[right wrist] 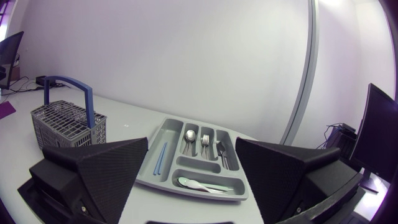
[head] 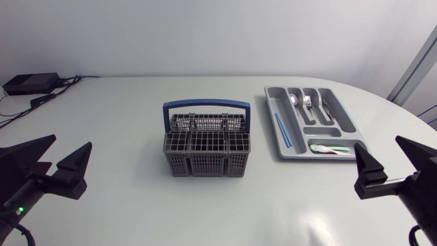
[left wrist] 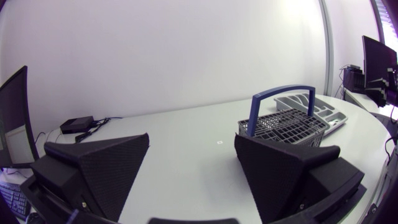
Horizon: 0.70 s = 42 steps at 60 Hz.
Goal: Unload the cutlery basket into the drawer organizer.
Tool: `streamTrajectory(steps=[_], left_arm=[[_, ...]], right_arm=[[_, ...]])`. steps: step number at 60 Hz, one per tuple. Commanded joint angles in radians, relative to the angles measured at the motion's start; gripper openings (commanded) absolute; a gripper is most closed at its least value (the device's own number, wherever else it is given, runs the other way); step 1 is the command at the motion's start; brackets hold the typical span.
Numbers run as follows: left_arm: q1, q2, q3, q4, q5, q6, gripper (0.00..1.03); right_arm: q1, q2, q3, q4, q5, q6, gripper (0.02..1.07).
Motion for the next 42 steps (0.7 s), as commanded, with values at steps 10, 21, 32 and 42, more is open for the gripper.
streamTrajectory(steps=[10,21,32,42], left_arm=[[0.038,-0.106,-0.135,0.080,-0.023,-0.082,0.99],[0.063,-0.184,-0.225,0.135,-0.035,-0.124,0.99],[0.064,-0.189,-0.231,0.139,-0.036,-0.127,0.99],[0.064,-0.189,-0.231,0.139,-0.036,-0.127,0.99]], right_arm=[[0.063,-0.062,-0.094,0.047,0.071,0.129,1.03],[0.108,-0.106,-0.151,0.072,0.125,0.201,1.03],[0.111,-0.109,-0.155,0.074,0.128,0.205,1.03],[0.111,-0.109,-0.155,0.074,0.128,0.205,1.03]])
